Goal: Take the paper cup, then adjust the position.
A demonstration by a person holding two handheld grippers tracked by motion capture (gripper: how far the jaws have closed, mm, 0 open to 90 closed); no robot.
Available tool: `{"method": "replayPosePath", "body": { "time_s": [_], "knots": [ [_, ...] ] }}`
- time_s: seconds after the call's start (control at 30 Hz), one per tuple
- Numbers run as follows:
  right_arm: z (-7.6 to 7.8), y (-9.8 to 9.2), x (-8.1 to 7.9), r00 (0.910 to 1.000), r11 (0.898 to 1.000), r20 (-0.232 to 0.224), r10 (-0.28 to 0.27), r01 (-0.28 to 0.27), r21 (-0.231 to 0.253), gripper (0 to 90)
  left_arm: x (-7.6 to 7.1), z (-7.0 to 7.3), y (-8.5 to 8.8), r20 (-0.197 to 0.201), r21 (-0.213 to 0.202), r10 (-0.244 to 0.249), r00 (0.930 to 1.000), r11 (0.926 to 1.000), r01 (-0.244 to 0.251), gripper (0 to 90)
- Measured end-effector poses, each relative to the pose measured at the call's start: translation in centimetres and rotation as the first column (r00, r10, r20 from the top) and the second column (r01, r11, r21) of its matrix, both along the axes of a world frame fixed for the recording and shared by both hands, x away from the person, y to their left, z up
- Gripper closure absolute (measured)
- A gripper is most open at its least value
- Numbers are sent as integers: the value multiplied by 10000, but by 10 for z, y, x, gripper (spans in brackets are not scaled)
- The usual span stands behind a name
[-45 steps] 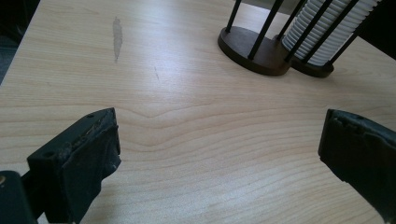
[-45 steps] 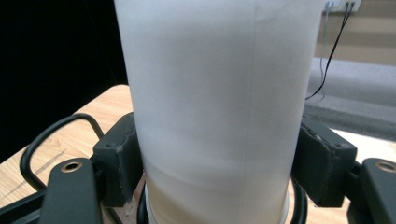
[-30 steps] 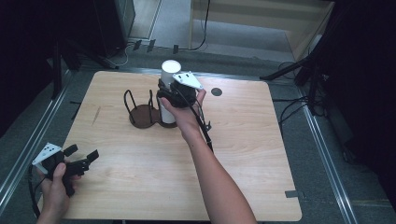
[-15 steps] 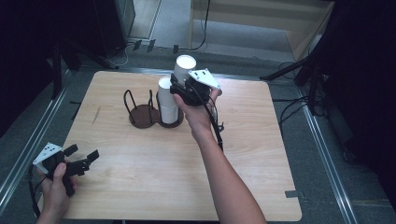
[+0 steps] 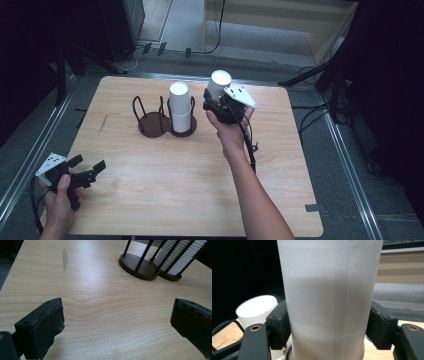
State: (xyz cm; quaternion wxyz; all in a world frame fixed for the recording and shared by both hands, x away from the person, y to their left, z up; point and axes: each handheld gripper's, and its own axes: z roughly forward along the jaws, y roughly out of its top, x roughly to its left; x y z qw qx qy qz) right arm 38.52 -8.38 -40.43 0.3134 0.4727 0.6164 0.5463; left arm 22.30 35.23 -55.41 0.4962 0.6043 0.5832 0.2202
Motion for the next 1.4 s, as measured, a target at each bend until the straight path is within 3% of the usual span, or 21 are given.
{"method": "replayPosePath", "body": {
  "time_s": [0.3, 0.67, 0.8, 1.0, 1.07, 1.2, 1.4],
  "knots": [
    [-16, -25, -10, 9992, 9984, -92, -384, 380, -428, 297, 0, 0, -1, -72, 132, 52, 10000, 9999, -51, 0],
    [-49, -49, -35, 9978, 9896, -99, -656, 638, -1291, 296, 1, 2, -7, 354, 464, -249, 9991, 9987, 233, 0],
    [-60, -58, -45, 9977, 9873, -154, -662, 632, -1457, 294, 2, 3, -7, 616, 417, -54, 9981, 9991, 28, 0],
    [-77, -67, -59, 9964, 9805, -282, -803, 739, -1821, 292, 3, 7, -10, 835, 230, -133, 9964, 9997, 114, 0],
    [-82, -68, -64, 9960, 9795, -313, -842, 770, -1859, 291, 3, 10, -15, 890, 345, -302, 9956, 9990, 272, 0],
    [-90, -72, -75, 9940, 9684, -252, -1067, 981, -2293, 287, 4, 20, -31, 838, 635, -802, 9933, 9952, 750, 0],
    [-97, -78, -85, 9930, 9621, -169, -1170, 1091, -2500, 288, 8, 35, -59, 825, 621, -1870, 9789, 9813, 1822, 0]
  ]
}}
